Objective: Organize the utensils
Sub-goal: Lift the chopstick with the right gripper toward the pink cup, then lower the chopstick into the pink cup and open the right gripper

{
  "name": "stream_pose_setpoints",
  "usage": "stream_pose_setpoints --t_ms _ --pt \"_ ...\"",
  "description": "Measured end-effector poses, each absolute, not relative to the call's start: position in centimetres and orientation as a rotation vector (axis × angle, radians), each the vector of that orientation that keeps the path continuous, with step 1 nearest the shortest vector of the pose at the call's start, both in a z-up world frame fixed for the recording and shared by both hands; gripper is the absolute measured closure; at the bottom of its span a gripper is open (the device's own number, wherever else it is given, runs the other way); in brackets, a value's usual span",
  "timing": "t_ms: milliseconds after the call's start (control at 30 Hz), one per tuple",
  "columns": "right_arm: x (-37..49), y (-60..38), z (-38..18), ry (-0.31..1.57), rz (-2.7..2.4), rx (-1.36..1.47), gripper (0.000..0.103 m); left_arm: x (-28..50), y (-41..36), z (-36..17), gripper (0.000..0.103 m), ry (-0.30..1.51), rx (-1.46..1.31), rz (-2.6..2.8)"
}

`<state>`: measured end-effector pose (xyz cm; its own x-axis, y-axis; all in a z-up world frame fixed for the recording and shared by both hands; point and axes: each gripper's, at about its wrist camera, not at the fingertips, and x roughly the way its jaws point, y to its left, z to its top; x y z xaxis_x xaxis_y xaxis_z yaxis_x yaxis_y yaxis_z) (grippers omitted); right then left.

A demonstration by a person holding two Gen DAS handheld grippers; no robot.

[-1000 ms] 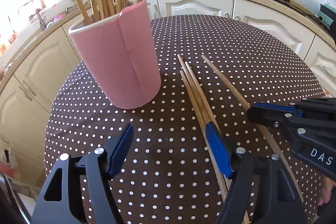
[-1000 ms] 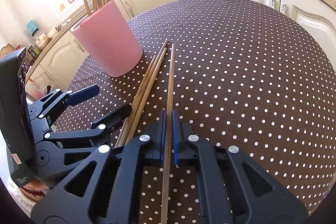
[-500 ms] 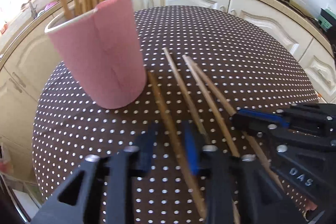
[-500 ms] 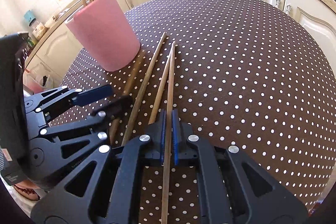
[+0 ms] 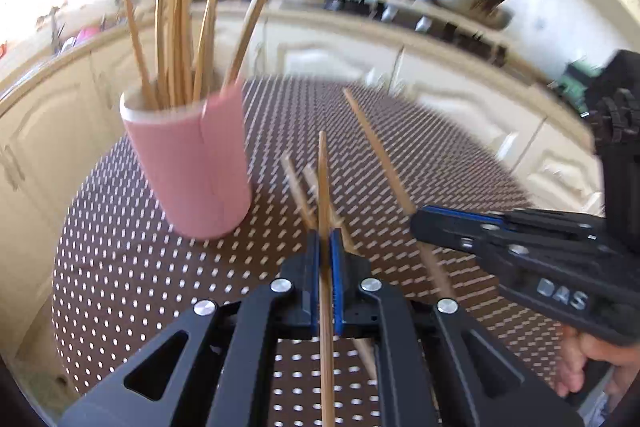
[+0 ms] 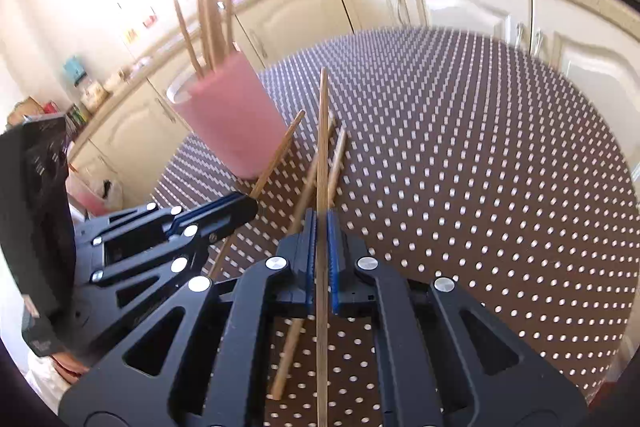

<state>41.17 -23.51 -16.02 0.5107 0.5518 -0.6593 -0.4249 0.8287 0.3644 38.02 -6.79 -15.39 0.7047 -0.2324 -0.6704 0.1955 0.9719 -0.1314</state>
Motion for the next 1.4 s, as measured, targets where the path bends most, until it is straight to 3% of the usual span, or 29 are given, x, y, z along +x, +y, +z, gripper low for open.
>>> stream_pose_setpoints --t_ms 600,967,1400 --pt "38.9 -22.5 -4.6 0.463 0.648 0.213 0.097 32.5 -2.3 -4.7 0.097 0.123 -0.128 -0.193" --pt "41.8 -17.7 -1.6 0.324 0.673 0.177 0.097 36.4 1.3 -1.5 0.097 -0.037 -0.186 -0.092" --pt "45.3 -15.0 -1.6 0.268 0.711 0.153 0.097 42.7 2.2 -2.4 0.097 -0.095 -0.181 -0.027"
